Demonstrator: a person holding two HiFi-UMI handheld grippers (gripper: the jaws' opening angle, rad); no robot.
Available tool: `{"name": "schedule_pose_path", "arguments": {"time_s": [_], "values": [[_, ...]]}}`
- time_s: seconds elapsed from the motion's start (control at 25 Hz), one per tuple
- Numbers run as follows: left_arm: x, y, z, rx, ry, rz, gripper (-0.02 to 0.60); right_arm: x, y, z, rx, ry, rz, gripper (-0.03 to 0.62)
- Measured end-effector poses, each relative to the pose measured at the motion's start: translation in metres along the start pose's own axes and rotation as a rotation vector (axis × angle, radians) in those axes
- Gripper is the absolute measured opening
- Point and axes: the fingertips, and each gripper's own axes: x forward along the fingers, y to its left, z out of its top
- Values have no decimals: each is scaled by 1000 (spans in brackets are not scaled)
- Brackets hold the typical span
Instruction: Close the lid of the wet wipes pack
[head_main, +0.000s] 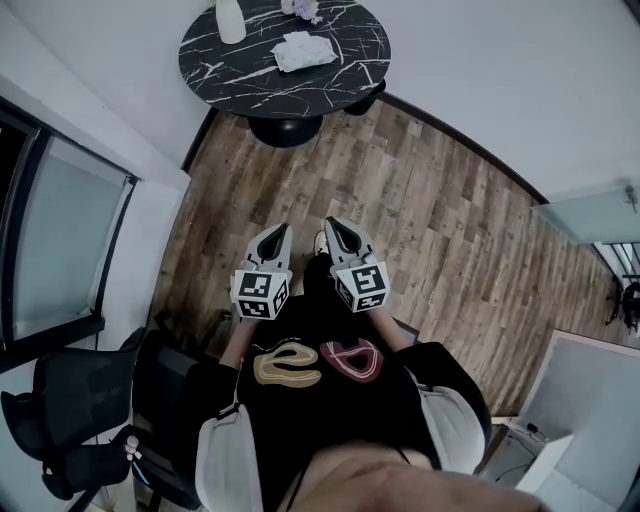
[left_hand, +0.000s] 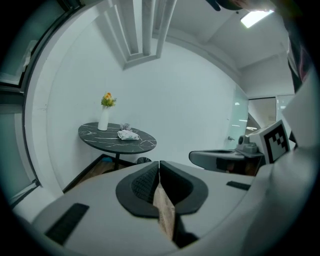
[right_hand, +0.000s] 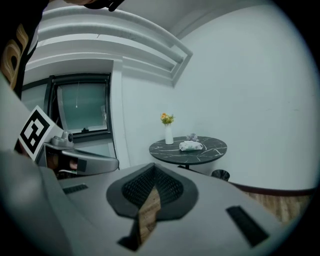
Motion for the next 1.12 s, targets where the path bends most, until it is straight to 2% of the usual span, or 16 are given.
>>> {"name": "schedule_pose_path", "arguments": {"time_s": [0.24, 0.52, 0.88, 1.12], "values": [[58, 6, 23, 18, 3, 48, 20, 41, -49, 18, -2, 10, 53, 11], [116, 9, 48, -19, -16, 102, 20, 80, -98, 32, -20, 34, 139, 11], [176, -2, 57, -77, -24, 173, 20, 101, -156, 41, -41, 48, 219, 11], [200, -11, 59, -82, -16, 175, 20, 106, -182, 42, -31, 52, 225, 11]]}}
